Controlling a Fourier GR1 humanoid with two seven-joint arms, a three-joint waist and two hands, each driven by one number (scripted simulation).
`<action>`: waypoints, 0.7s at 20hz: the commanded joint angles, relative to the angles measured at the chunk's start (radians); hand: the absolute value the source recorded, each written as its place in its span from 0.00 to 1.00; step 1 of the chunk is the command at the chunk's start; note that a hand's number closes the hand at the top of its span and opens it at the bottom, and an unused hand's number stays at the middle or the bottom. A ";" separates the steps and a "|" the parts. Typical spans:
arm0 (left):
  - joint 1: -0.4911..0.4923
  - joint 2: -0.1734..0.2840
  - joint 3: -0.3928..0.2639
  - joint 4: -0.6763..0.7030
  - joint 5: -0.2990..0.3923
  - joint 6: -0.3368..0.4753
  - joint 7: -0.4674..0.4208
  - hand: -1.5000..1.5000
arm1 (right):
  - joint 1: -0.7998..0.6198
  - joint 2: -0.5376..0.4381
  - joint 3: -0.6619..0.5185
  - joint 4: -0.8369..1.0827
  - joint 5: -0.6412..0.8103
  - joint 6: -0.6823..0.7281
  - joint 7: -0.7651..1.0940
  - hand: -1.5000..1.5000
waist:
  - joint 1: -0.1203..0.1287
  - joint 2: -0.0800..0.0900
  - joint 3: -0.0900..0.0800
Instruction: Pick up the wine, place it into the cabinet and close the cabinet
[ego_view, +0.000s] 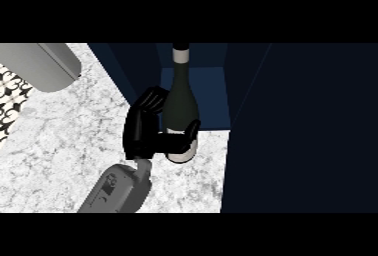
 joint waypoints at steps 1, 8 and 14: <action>-0.037 0.000 -0.015 0.065 -0.003 0.034 -0.011 1.00 | 0.057 -0.014 -0.034 -0.224 -0.125 -0.007 0.113 0.00 | 0.002 -0.001 0.000; -0.130 0.000 -0.082 0.307 0.129 0.093 -0.174 1.00 | 0.070 0.031 0.051 -0.160 -0.046 0.009 0.025 0.00 | -0.010 0.002 -0.001; -0.160 0.000 -0.111 0.446 0.229 0.057 -0.291 1.00 | 0.057 0.008 -0.033 -0.184 -0.120 0.021 0.075 0.00 | -0.011 0.003 -0.001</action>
